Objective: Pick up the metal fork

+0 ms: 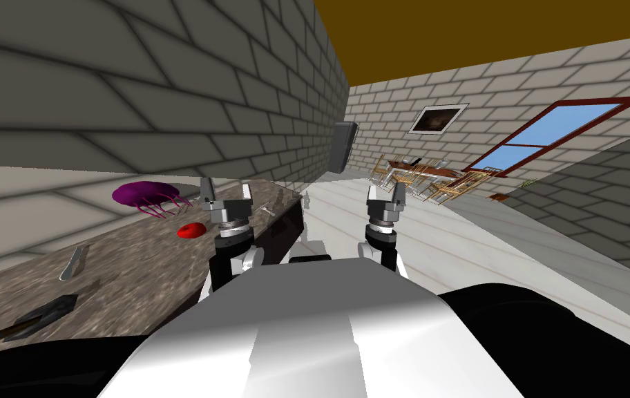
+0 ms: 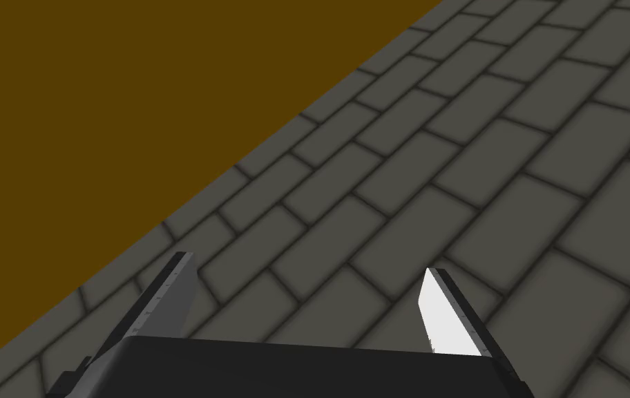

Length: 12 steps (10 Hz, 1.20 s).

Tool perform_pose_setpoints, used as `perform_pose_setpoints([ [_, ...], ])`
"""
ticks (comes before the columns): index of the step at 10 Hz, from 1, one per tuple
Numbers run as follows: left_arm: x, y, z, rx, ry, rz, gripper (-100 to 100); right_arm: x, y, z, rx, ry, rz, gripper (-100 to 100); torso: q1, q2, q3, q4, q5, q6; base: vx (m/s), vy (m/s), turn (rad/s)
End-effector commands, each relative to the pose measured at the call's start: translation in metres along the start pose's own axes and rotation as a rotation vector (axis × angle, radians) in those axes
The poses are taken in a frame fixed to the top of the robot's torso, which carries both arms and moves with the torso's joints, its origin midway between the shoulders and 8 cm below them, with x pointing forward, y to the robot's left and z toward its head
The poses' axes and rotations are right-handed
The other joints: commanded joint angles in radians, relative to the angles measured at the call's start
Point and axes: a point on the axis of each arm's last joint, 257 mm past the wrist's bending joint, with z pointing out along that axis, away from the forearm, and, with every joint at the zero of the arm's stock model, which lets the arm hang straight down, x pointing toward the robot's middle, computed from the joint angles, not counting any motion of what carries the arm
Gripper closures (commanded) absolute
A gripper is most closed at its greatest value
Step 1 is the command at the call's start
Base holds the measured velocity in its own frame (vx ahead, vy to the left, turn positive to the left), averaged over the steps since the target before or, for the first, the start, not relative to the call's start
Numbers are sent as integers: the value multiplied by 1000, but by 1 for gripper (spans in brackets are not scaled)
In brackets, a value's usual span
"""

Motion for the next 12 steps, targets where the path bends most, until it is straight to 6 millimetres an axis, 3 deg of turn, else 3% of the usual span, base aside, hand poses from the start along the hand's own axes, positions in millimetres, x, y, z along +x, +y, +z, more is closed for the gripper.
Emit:
perform_pose_setpoints([
  [1,5,7,0,-38,35,3,-100,0,0,0,0,0,0,0,0,0,0,0,0,0,-12,-10,1],
  [12,23,71,-13,-343,201,28,-100,0,0,0,0,0,0,0,-1,0,0,0,0,0,-16,-16,-4],
])
